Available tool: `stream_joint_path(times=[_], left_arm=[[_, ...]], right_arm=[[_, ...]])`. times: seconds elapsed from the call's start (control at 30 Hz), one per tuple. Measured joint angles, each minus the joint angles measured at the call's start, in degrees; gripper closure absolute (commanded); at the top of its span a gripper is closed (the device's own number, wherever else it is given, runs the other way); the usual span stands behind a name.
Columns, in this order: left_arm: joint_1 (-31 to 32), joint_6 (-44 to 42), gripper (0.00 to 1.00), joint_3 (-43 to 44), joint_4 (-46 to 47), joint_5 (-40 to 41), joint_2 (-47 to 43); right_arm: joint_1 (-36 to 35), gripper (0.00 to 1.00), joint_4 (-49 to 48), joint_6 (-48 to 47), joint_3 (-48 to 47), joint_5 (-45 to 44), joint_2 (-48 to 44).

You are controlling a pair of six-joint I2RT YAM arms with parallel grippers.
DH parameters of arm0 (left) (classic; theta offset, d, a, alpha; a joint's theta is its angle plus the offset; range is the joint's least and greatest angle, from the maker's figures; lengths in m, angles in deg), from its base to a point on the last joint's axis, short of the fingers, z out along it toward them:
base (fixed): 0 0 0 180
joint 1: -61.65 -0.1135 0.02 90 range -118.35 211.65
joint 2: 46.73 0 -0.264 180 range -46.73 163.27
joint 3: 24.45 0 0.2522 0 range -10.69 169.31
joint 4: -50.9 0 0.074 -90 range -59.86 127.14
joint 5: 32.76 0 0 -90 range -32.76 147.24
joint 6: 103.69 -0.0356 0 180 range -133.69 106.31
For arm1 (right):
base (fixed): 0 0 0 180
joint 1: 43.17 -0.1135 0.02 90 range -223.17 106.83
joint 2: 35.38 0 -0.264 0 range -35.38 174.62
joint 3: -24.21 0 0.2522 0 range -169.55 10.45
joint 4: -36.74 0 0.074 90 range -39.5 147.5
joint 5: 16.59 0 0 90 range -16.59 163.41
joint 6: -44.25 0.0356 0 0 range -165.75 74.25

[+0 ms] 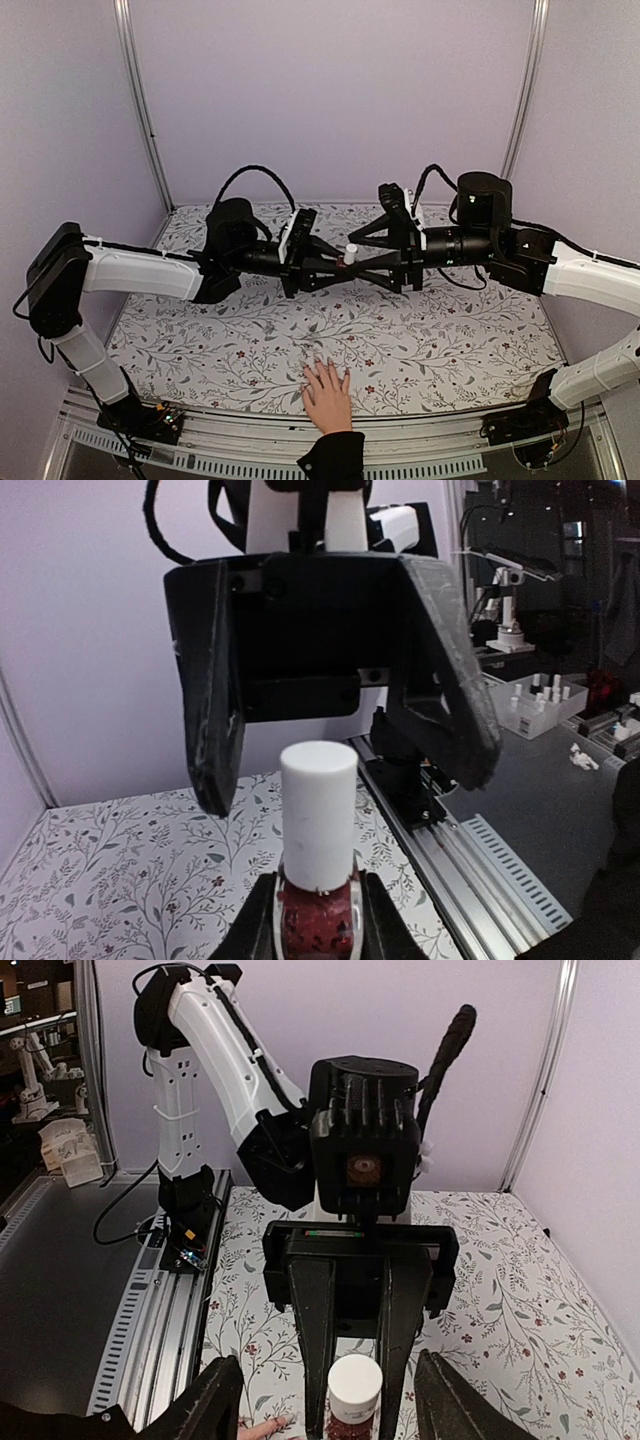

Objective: Paint the nails
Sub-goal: Screw the nail polish bottle.

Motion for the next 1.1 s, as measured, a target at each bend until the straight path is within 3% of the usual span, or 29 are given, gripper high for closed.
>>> stream_joint_path(times=[0.37, 0.57, 0.77, 1.1], left_arm=[[0.98, 2.51, 1.0, 1.79, -0.87, -10.91, 2.69], [1.01, 2.93, 1.0, 2.4, -0.9, -11.91, 2.84], [1.03, 2.99, 1.0, 2.51, -0.98, -12.13, 3.02], [0.55, 3.56, 1.0, 2.47, -1.18, -10.03, 3.04]], right_arm=[[0.22, 0.58, 4.28, -3.52, -2.56, 6.32, 1.14], [0.22, 0.69, 5.9, -4.26, -3.78, 8.04, 3.78], [0.22, 0.88, 6.93, -4.55, -3.82, 8.61, 4.22], [0.59, 1.0, 7.48, -4.83, -4.66, 8.15, 5.01]])
